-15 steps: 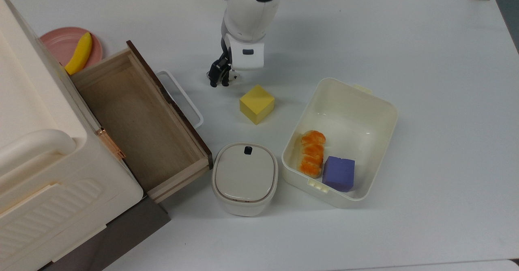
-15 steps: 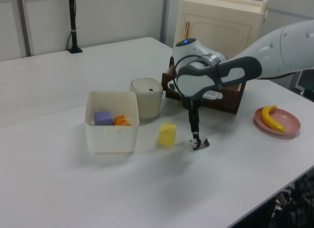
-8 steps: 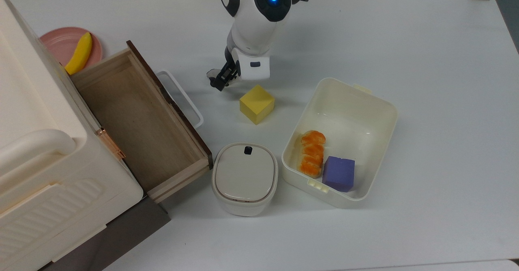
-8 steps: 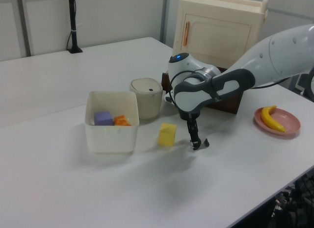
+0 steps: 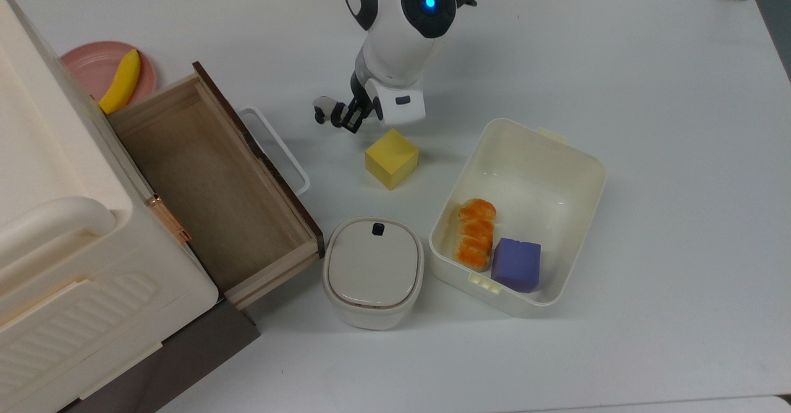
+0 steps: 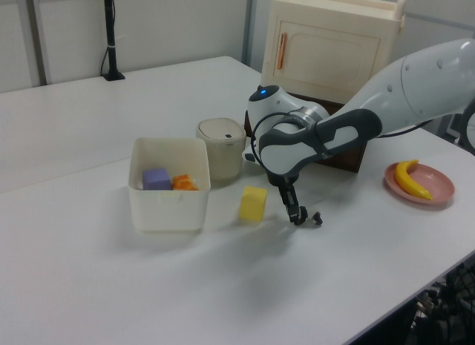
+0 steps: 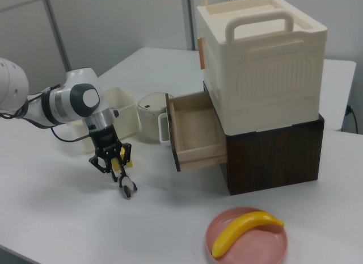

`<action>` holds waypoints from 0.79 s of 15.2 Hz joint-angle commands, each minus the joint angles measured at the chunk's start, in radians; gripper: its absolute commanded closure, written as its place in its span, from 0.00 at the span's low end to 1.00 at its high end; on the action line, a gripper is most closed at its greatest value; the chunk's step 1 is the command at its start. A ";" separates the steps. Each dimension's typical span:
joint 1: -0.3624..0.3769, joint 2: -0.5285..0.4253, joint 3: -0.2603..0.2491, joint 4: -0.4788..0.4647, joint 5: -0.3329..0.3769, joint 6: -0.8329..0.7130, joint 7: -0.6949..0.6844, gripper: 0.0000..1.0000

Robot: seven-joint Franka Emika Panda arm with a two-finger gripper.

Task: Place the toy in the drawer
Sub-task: 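Lift the held panda toy up off the table, then carry the panda toy over the open wooden drawer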

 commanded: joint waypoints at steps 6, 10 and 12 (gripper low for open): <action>0.001 -0.078 -0.026 0.310 0.128 -0.172 -0.041 1.00; -0.002 -0.074 -0.098 0.406 0.138 -0.084 0.031 1.00; -0.002 -0.074 -0.139 0.406 0.172 0.005 0.084 1.00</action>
